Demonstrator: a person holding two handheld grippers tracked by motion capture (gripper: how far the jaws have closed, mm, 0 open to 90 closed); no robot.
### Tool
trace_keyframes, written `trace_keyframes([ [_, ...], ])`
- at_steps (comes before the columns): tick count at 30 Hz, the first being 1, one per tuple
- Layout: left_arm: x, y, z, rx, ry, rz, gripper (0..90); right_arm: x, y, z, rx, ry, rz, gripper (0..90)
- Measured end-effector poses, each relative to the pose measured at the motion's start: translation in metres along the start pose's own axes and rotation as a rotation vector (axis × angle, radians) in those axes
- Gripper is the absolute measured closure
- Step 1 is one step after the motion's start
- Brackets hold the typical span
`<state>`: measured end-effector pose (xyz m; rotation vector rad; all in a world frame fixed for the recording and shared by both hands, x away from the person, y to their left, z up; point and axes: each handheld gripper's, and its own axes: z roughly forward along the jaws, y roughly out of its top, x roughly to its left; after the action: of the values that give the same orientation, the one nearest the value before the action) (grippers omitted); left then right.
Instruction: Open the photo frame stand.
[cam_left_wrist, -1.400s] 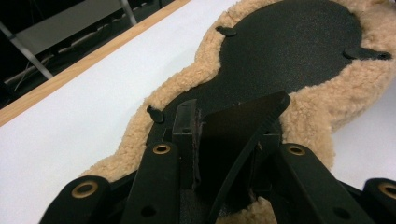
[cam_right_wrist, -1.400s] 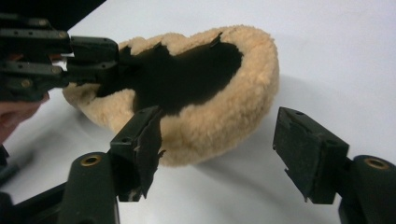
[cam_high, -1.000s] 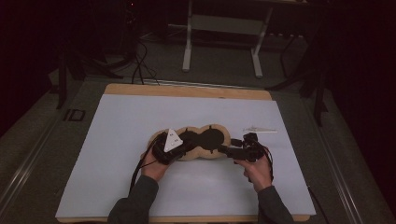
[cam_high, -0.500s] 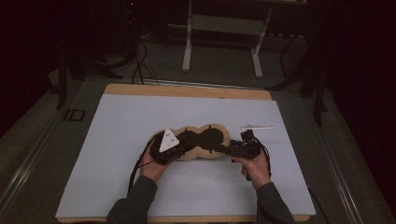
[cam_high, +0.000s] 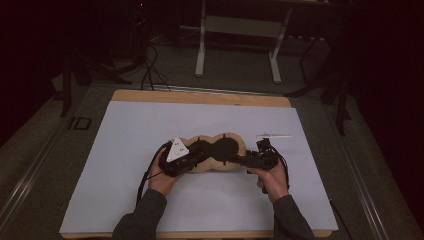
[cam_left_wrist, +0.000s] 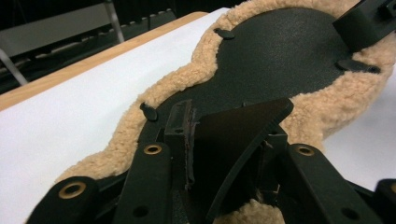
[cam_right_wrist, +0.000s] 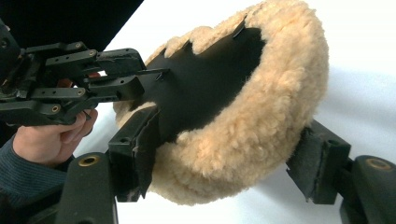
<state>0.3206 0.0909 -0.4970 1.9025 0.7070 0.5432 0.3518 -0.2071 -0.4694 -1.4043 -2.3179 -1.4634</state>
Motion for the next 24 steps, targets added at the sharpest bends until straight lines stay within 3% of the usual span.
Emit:
trace_keyframes([
  [14,-0.003,0.001,-0.005,0.034,0.011,0.014,57.0,0.0,0.0,-0.002,-0.019,0.008,-0.002,39.6],
  [24,-0.006,-0.002,-0.011,0.058,0.04,0.026,47.6,0.002,0.0,-0.003,-0.022,0.006,-0.017,43.6],
])
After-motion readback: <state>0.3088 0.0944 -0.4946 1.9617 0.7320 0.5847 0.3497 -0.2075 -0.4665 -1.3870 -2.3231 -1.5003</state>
